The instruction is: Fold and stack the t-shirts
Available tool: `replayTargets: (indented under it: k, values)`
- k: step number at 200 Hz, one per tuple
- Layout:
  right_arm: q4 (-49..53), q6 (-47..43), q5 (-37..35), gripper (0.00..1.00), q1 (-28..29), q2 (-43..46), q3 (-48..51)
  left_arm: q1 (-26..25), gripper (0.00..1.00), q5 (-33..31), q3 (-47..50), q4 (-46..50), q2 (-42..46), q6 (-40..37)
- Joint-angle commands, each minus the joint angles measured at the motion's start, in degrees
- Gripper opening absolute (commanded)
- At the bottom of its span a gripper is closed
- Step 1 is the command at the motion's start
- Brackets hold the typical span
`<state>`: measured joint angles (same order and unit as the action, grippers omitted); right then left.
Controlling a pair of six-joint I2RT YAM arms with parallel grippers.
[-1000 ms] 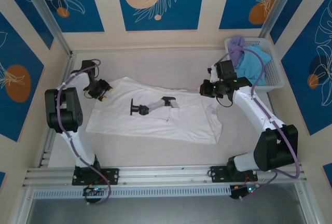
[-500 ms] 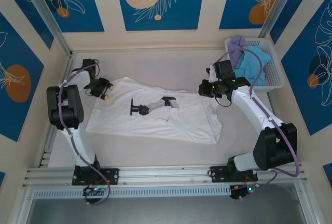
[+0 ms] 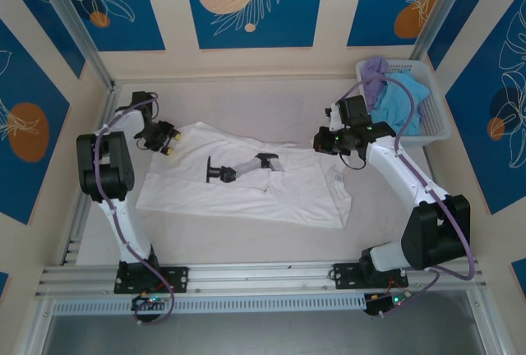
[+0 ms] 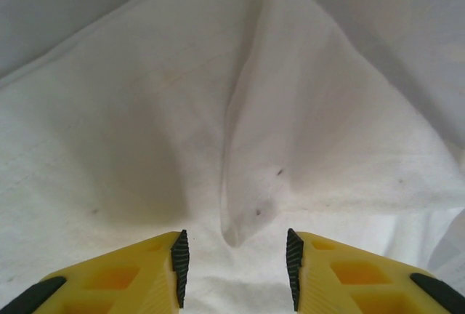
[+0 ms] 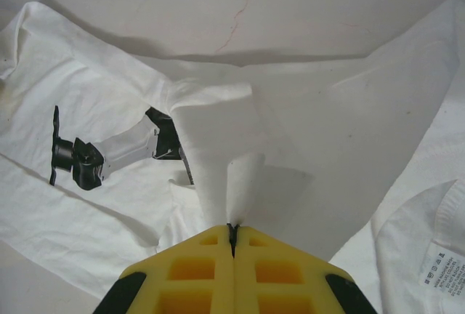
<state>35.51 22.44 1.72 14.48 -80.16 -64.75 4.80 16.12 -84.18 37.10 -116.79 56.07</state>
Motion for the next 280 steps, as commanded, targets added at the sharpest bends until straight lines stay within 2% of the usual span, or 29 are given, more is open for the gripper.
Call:
replayTargets:
  k: [1,34,83,116,183,217,247,280]
  values:
    - [-0.26,-0.24,-0.13,0.00,0.33,-0.32,-0.11,-0.58,0.40,0.33,-1.88,1.64,-1.24,0.10]
    - [-0.44,-0.29,0.01,0.00,0.41,-0.44,-0.05,-0.58,0.37,0.06,-2.65,2.36,-1.95,-0.36]
    - [-0.35,-0.61,-0.02,0.00,0.38,-0.70,-0.35,-0.74,0.27,-0.19,-4.47,2.61,-3.26,-0.70]
    - [-0.29,-0.80,0.13,0.00,0.37,-0.82,-0.55,-0.84,0.16,-0.87,-5.45,3.06,-3.77,-1.45]
    - [-0.17,-1.12,0.02,0.00,0.44,-1.05,-0.86,-1.02,0.16,-0.17,-5.73,3.28,-4.50,-1.98]
    - [-0.31,-1.23,0.16,0.00,0.30,-1.40,-1.16,-1.02,0.00,-0.06,-6.03,3.37,-4.49,-2.36]
    - [-0.18,-1.26,-0.13,0.00,0.26,-1.65,-1.70,-0.93,0.00,-0.21,-9.47,4.99,-4.66,-5.21]
    - [0.46,-0.91,-1.01,0.00,-0.48,-2.47,-3.21,0.30,0.00,0.36,-17.00,7.15,-5.37,-12.41]
